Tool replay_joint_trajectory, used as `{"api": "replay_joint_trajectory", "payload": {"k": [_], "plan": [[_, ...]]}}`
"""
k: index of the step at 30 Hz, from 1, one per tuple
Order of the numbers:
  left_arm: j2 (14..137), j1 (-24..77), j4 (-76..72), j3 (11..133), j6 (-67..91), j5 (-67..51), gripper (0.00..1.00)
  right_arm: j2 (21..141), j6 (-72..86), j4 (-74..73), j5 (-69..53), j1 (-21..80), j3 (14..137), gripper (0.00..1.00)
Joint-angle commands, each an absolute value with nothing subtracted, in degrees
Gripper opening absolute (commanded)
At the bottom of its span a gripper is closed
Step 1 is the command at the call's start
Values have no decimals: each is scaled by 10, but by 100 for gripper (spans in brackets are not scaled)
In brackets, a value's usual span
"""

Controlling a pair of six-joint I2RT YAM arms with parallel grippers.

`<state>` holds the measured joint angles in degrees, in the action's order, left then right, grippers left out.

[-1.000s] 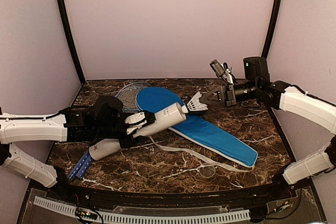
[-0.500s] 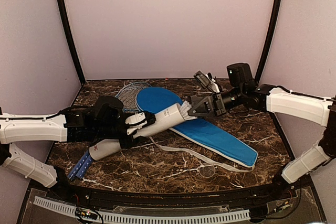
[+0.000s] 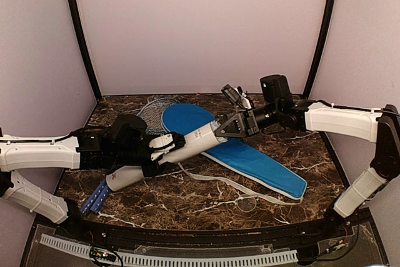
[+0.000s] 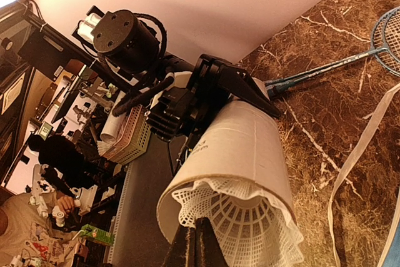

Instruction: Pack up the badminton gear

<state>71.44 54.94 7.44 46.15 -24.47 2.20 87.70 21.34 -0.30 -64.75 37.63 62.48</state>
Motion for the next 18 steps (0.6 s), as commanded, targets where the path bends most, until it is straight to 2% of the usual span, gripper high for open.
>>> {"api": "replay_joint_trajectory", "payload": {"k": [1, 18], "plan": [[696, 553, 70, 466, -252, 18, 58, 895, 202, 2, -653, 393, 656, 0], [694, 553, 69, 466, -249, 13, 58, 944, 205, 16, -648, 421, 689, 0]]}}
